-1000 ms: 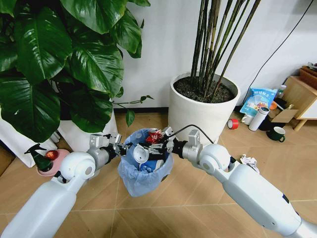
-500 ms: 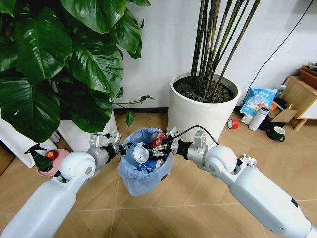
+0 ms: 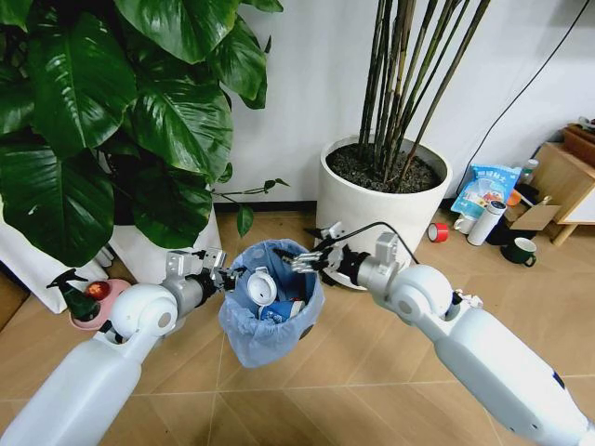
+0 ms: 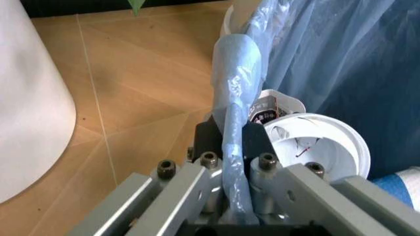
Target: Pick up the trash bin and place the garbage on the floor into it.
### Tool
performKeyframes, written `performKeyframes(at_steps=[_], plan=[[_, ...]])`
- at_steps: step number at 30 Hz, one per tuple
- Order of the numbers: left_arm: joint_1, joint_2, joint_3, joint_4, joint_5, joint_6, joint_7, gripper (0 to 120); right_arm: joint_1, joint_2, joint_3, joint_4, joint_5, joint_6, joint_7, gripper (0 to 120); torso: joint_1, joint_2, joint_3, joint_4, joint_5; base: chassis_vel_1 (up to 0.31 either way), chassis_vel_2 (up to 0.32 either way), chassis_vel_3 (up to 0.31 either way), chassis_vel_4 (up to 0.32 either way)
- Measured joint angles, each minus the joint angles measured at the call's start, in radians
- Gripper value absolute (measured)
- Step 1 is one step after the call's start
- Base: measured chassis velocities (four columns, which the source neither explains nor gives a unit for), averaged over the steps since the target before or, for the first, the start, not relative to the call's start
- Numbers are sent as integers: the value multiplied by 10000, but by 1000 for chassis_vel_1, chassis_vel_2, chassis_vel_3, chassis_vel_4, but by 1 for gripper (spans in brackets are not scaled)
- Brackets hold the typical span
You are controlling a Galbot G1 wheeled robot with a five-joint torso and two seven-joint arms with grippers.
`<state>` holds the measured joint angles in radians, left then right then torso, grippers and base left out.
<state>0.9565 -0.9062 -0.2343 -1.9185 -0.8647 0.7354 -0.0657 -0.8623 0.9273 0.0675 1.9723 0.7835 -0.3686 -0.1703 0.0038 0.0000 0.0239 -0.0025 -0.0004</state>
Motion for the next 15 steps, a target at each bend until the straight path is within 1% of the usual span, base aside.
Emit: performKeyframes(at_steps=[1, 3, 5, 7, 9, 10, 14, 15], plan=[[0, 0, 0, 0, 0, 0, 0, 0, 0, 0, 0, 0, 0, 0, 0, 100, 0, 0, 0, 0, 0, 0, 0, 0, 0], [78, -79, -55, -12, 12, 0, -51, 0, -772, -154, 486, 482, -579, 50, 519, 100, 0, 0, -1, -1, -5, 0, 0, 0, 0], [87, -93, -63, -16, 13, 0, -64, 0, -856, -162, 537, 529, -651, 59, 617, 100, 0, 0, 0, -1, -4, 0, 0, 0, 0], [155, -183, -116, -63, 14, 0, -196, 0, -1690, -103, 977, 892, -1268, 140, 1613, 100, 0, 0, 0, 1, -3, 0, 0, 0, 0], [249, -194, -158, -125, 12, -1, -268, 0, -2207, 77, 1287, 1048, -1780, 140, 2097, 100, 0, 0, 0, 1, -1, 0, 0, 0, 0], [249, -194, -158, -125, 12, -1, -268, 0, -2207, 77, 1287, 1048, -1780, 140, 2097, 100, 0, 0, 0, 1, -1, 0, 0, 0, 0], [493, -168, -299, -246, 12, 0, -292, 0, -3561, 466, 2292, 1395, -2582, 109, 2240, 100, 0, 0, -1, 3, -3, 0, 0, 0, 0], [493, -168, -299, -246, 12, 0, -292, 0, -3561, 466, 2292, 1395, -2582, 109, 2240, 100, 0, 0, -1, 3, -3, 0, 0, 0, 0]])
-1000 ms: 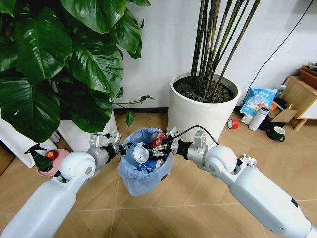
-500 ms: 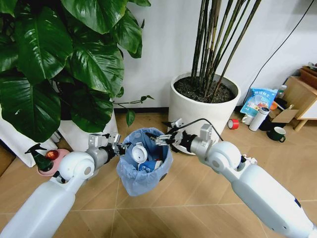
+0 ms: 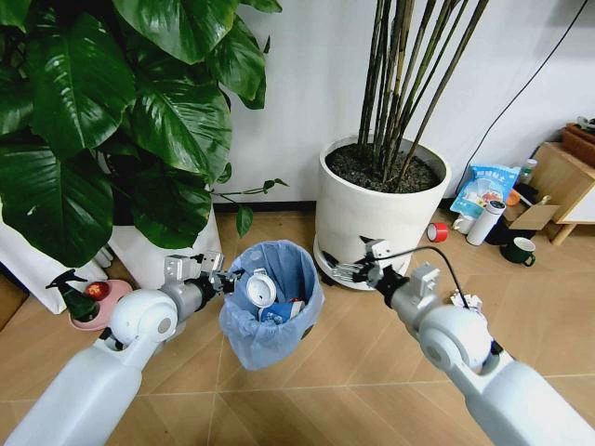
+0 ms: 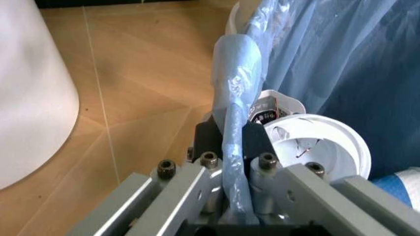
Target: Pick up the trash bin and place the garbage on the floor into it.
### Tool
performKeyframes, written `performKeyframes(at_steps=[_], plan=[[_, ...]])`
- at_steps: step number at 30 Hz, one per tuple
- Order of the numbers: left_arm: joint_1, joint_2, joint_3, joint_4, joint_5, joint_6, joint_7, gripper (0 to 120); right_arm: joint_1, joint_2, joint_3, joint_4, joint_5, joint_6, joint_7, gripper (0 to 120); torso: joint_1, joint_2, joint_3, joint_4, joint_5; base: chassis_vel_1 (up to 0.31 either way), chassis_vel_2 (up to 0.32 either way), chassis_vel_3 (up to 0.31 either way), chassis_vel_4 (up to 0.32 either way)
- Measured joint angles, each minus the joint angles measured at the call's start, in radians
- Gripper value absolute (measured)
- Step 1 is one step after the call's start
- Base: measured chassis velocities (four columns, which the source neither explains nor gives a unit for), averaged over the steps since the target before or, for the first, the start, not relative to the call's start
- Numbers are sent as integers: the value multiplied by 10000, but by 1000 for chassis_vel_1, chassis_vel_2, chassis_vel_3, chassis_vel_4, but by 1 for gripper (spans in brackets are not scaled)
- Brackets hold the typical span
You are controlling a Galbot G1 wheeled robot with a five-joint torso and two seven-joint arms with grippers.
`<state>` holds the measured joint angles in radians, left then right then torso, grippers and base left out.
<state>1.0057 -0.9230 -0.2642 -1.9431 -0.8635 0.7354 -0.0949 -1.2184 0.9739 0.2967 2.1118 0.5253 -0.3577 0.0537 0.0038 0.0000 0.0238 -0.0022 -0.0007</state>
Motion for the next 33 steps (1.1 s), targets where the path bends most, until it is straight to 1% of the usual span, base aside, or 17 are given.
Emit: performKeyframes(at_steps=[3, 4, 8, 13, 18, 23, 27, 28, 31, 33], plan=[[108, 3, -89, -74, 3, 0, -6, 0, -1067, 256, 786, 142, -477, -1, -115, 100, 0, 0, 0, -3, 1, 0, 0, 0, 0], [108, 3, -89, -74, 3, 0, -6, 0, -1067, 256, 786, 142, -477, -1, -115, 100, 0, 0, 0, -3, 1, 0, 0, 0, 0], [120, -22, -96, -123, -66, 0, -99, 0, -1700, 532, 1515, 146, -658, -133, -272, 100, 0, 0, 0, -2, 1, 0, 0, 0, 0], [158, -52, -135, -214, -98, 0, -137, 0, -1898, 715, 2000, -27, -723, -105, -446, 100, 0, 0, 0, 0, 0, 0, 0, 0, 0], [274, -20, -187, -308, -108, -1, -170, 0, -1988, 920, 2260, -151, -732, -60, -497, 100, 0, 0, 1, 1, -1, -35, -30, 40, 34], [339, -21, -198, -349, -111, 0, -169, 0, -2075, 1055, 2387, -297, -763, -28, -529, 100, 0, 0, 1, 0, 0, -111, -141, 132, 126], [345, -22, -198, -363, -113, 0, -151, 0, -2099, 1126, 2442, -413, -805, -4, -554, 100, 0, 0, 1, 0, 0, -191, -202, 192, 204], [349, -22, -198, -366, -114, 0, -141, 0, -2104, 1143, 2459, -455, -814, 7, -558, 100, 0, 1, 0, -1, 5, -249, -219, 202, 243], [353, -17, -198, -368, -115, 0, -124, 0, -2106, 1155, 2511, -525, -818, 20, -561, 100, 0, 0, 2, -1, -4, -241, -244, 261, 253], [353, 2, -200, -374, -114, 0, -103, 0, -2116, 1175, 2567, -603, -866, 25, -563, 100, 0, 1, 1, -1, 3, -291, -265, 271, 266]])
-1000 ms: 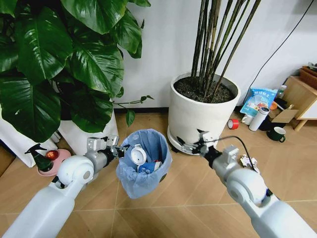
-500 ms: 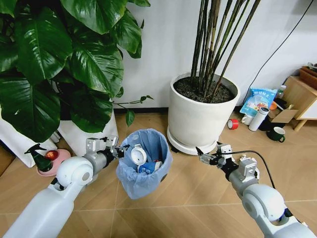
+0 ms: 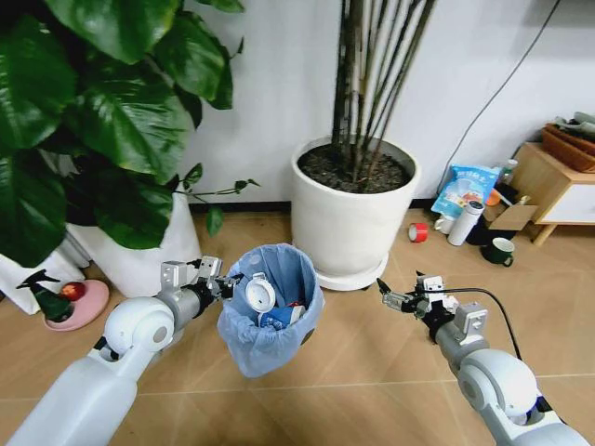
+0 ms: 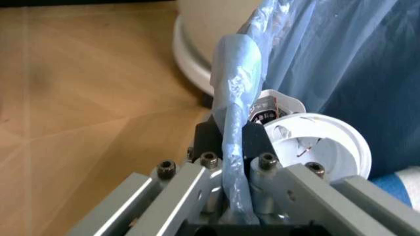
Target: Pick up the trash bin and place the garbage on the floor into it.
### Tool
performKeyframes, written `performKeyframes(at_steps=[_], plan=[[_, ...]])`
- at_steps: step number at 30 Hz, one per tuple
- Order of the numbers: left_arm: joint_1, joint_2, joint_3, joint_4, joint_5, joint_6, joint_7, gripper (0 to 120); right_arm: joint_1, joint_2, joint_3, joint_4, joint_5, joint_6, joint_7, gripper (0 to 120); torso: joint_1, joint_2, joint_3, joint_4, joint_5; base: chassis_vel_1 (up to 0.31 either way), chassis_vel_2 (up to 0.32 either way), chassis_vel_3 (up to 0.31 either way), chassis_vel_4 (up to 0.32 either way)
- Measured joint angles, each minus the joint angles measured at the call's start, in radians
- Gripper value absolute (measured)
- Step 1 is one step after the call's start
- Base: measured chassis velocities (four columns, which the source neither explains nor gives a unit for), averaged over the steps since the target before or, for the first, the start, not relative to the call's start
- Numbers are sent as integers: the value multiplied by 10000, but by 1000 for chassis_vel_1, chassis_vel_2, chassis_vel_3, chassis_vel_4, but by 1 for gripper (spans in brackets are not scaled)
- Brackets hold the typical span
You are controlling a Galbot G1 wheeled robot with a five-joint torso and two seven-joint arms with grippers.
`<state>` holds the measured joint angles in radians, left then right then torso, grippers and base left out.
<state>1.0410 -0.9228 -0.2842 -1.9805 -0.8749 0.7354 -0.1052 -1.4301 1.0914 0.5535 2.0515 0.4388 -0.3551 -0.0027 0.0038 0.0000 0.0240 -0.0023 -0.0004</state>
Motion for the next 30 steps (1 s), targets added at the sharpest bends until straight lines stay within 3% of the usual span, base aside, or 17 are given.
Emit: performKeyframes(at_steps=[7, 14, 20, 30], plan=[[-27, -34, 31, 0, 6, 0, 27, 0, -131, 71, 163, -293, -195, 47, -47, 100, 0, 0, 0, -1, -5, -291, -293, 297, 298], [-15, -86, 49, -50, 18, 0, 9, 0, 243, 169, 185, -1798, -143, 464, 168, 100, 1, 0, 1, -7, 5, -226, -226, 219, 235], [-37, -49, 68, -17, 30, 0, 3, 0, 1010, 88, -292, -3370, 586, 257, 106, 100, 1, 0, 0, 1, -5, -11, -39, 13, -7], [-54, -76, 119, -9, 41, 0, -25, 0, 2811, 49, -1299, -6138, 601, 251, -267, 100, 1, -1, 1, 4, 0, 41, 38, -30, -21]])
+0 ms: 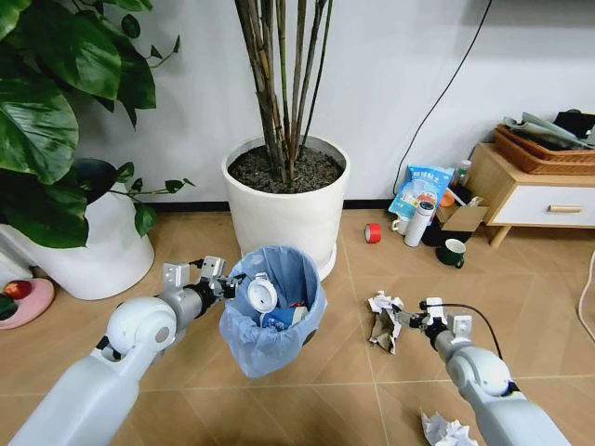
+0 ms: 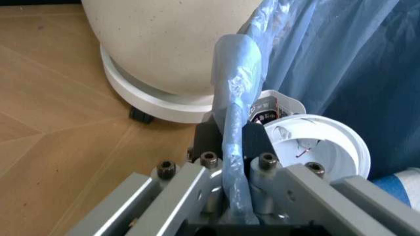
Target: Pick up the trash bin and place the garbage on the floor into it.
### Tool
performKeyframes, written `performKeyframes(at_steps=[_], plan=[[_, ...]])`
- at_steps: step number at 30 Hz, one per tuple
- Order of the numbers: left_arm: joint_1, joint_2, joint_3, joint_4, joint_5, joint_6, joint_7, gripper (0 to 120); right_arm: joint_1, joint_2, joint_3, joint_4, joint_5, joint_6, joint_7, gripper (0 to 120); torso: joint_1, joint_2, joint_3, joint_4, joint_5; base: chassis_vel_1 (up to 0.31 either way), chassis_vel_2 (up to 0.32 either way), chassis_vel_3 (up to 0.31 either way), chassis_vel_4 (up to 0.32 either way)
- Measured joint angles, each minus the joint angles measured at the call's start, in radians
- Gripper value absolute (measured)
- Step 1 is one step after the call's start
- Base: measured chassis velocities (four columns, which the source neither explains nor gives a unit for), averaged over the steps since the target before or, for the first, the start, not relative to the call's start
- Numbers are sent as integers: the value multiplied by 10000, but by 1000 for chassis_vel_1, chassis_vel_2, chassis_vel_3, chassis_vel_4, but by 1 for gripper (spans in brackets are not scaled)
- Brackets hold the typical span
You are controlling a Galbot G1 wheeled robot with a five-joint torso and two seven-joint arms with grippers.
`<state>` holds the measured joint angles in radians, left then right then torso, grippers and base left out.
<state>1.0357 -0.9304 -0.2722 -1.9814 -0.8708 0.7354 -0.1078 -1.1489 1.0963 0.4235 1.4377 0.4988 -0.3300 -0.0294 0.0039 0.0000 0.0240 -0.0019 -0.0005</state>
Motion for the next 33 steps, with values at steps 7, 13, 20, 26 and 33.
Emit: performKeyframes(at_steps=[7, 13, 20, 26, 33], plan=[[-63, 28, 75, 64, 1, 0, 6, 0, 670, 335, -246, -1279, -40, -97, -250, 100, 0, 0, 1, -6, -2, 0, 0, 0, 0], [-106, 5, 151, 105, 1, 0, 9, 0, 1116, 758, -406, -2193, -90, -138, -461, 100, 0, 0, 0, -3, 0, 0, 0, 0, 0], [-112, 1, 195, 106, 8, 0, 9, 0, 1393, 1066, -442, -2884, -240, -146, -500, 100, 0, 0, 0, -3, -2, 0, 0, 0, 0], [-134, 14, 206, 98, 9, 0, 10, 0, 1660, 1280, -451, -3568, -494, 37, -533, 86, 0, 0, 0, -4, -3, 0, 0, 0, 0], [-135, 46, 206, 63, 0, 0, 18, 0, 1763, 1368, -439, -3773, -565, 150, -563, 59, 0, 0, -1, -3, -3, 0, 0, 0, 0]])
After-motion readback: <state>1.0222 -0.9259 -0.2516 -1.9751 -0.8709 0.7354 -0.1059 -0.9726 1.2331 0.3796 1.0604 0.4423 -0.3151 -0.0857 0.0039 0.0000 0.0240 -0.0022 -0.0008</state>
